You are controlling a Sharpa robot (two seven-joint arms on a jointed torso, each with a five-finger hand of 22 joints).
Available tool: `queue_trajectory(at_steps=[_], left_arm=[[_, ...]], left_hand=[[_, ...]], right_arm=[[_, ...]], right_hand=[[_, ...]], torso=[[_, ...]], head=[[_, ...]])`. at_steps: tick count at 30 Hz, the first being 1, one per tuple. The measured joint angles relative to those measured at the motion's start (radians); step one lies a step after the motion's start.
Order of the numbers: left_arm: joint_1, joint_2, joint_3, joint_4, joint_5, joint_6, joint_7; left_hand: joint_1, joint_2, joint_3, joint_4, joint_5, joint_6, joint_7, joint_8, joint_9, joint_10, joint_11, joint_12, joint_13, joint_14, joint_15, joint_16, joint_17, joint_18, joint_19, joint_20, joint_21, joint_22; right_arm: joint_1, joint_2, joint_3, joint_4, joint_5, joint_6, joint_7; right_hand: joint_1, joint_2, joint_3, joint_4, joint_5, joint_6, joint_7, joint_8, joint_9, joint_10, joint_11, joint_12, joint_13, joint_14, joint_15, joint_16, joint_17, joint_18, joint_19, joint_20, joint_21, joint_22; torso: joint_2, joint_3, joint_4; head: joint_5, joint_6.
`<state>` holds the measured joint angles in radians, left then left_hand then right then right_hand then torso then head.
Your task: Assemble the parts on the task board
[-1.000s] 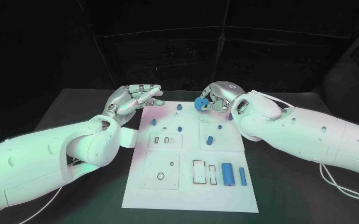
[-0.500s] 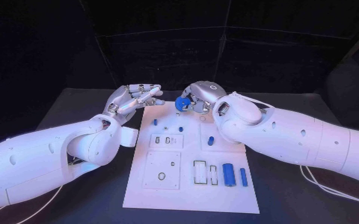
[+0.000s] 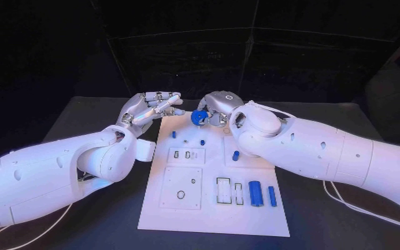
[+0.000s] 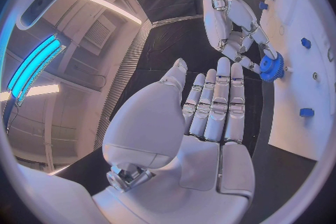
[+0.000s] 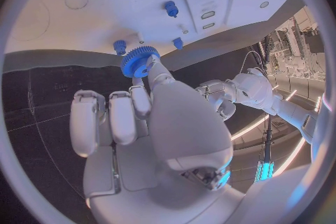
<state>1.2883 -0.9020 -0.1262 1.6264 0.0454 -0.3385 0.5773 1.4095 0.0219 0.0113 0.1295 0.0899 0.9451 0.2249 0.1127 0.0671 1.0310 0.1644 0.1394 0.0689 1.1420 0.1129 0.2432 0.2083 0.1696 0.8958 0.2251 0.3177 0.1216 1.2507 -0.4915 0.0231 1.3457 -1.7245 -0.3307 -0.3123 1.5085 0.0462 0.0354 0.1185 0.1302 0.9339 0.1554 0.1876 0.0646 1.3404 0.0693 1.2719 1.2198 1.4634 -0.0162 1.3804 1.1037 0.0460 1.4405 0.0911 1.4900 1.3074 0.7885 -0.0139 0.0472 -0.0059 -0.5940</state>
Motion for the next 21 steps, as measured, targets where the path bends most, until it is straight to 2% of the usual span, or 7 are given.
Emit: queue_trajectory(at_steps=[5, 7, 10, 12, 15, 21], left_arm=[[0.000, 0.000, 0.000, 0.000, 0.000, 0.000, 0.000], [0.000, 0.001, 0.000, -0.001, 0.000, 0.000, 0.000], [0.000, 0.002, 0.000, -0.001, 0.000, 0.000, 0.000], [0.000, 0.003, 0.000, -0.001, 0.000, 0.000, 0.000], [0.001, 0.003, 0.000, -0.002, 0.000, 0.000, 0.000], [0.001, 0.004, 0.000, -0.002, 0.000, 0.000, 0.000]], left_hand=[[0.000, 0.000, 0.000, 0.000, 0.000, 0.000, 0.000, 0.000, 0.000, 0.000, 0.000, 0.000, 0.000, 0.000, 0.000, 0.000, 0.000, 0.000, 0.000, 0.000, 0.000, 0.000], [0.000, 0.000, 0.000, 0.000, 0.000, 0.000, 0.000, 0.000, 0.000, 0.000, 0.000, 0.000, 0.000, 0.000, 0.000, 0.000, 0.000, 0.000, 0.000, 0.000, 0.000, 0.000], [0.000, 0.000, 0.000, 0.000, 0.000, 0.000, 0.000, 0.000, 0.000, 0.000, 0.000, 0.000, 0.000, 0.000, 0.000, 0.000, 0.000, 0.000, 0.000, 0.000, 0.000, 0.000], [0.000, 0.000, 0.000, 0.000, 0.000, 0.000, 0.000, 0.000, 0.000, 0.000, 0.000, 0.000, 0.000, 0.000, 0.000, 0.000, 0.000, 0.000, 0.000, 0.000, 0.000, 0.000], [0.000, 0.000, 0.000, 0.000, 0.000, 0.000, 0.000, 0.000, 0.000, 0.000, 0.000, 0.000, 0.000, 0.000, 0.000, 0.000, 0.000, 0.000, 0.000, 0.000, 0.000, 0.000], [0.000, 0.000, 0.000, 0.000, 0.000, 0.000, 0.000, 0.000, 0.000, 0.000, 0.000, 0.000, 0.000, 0.000, 0.000, 0.000, 0.000, 0.000, 0.000, 0.000, 0.000, 0.000]], right_arm=[[0.000, 0.013, 0.000, -0.009, -0.004, 0.032, 0.000], [0.000, 0.018, -0.002, -0.012, -0.005, 0.045, 0.000], [0.001, 0.020, -0.020, -0.013, -0.007, 0.063, 0.000], [0.000, 0.022, -0.027, -0.015, -0.007, 0.073, 0.000], [-0.001, 0.026, -0.032, -0.019, -0.008, 0.084, 0.000], [0.001, 0.036, -0.034, -0.025, -0.013, 0.090, 0.000]], right_hand=[[-0.017, -0.017, 0.007, 0.001, 0.000, 0.013, -0.004, -0.002, 0.000, 0.007, -0.007, 0.000, -0.001, 0.000, 0.000, 0.000, -0.002, 0.000, 0.000, 0.000, 0.000, 0.000], [-0.017, -0.017, 0.007, 0.002, 0.000, 0.018, -0.007, -0.008, 0.000, 0.007, -0.007, -0.003, 0.000, 0.000, 0.000, 0.000, -0.002, 0.000, 0.000, 0.000, 0.000, 0.000], [-0.018, -0.018, 0.007, 0.002, 0.000, 0.018, -0.007, -0.010, 0.000, 0.009, -0.009, -0.004, 0.001, 0.000, 0.000, 0.000, -0.002, 0.000, 0.000, 0.000, 0.000, 0.000], [-0.018, -0.018, 0.007, 0.002, 0.000, 0.018, -0.007, -0.011, 0.000, 0.009, -0.009, -0.004, 0.001, 0.000, 0.000, 0.000, -0.002, 0.000, 0.000, 0.000, 0.000, 0.000], [-0.018, -0.018, 0.007, 0.002, -0.001, 0.018, -0.007, -0.012, 0.000, 0.010, -0.010, -0.004, 0.001, 0.000, 0.000, 0.000, -0.002, 0.000, 0.000, 0.000, 0.000, 0.000], [-0.018, -0.019, 0.007, 0.002, -0.002, 0.018, -0.007, -0.014, 0.000, 0.010, -0.010, -0.004, 0.001, 0.000, 0.000, 0.000, -0.002, 0.000, 0.000, 0.000, 0.000, 0.000]], torso=[[-0.001, 0.0000, -0.0006], [-0.001, 0.0000, -0.0012], [-0.001, 0.0002, -0.0017], [-0.001, 0.0005, -0.0017], [-0.001, 0.0004, -0.0017], [-0.001, 0.0004, -0.0016]], head=[[0.001, -0.002], [0.002, -0.003], [0.002, -0.004], [0.003, -0.005], [0.003, -0.006], [0.004, -0.006]])
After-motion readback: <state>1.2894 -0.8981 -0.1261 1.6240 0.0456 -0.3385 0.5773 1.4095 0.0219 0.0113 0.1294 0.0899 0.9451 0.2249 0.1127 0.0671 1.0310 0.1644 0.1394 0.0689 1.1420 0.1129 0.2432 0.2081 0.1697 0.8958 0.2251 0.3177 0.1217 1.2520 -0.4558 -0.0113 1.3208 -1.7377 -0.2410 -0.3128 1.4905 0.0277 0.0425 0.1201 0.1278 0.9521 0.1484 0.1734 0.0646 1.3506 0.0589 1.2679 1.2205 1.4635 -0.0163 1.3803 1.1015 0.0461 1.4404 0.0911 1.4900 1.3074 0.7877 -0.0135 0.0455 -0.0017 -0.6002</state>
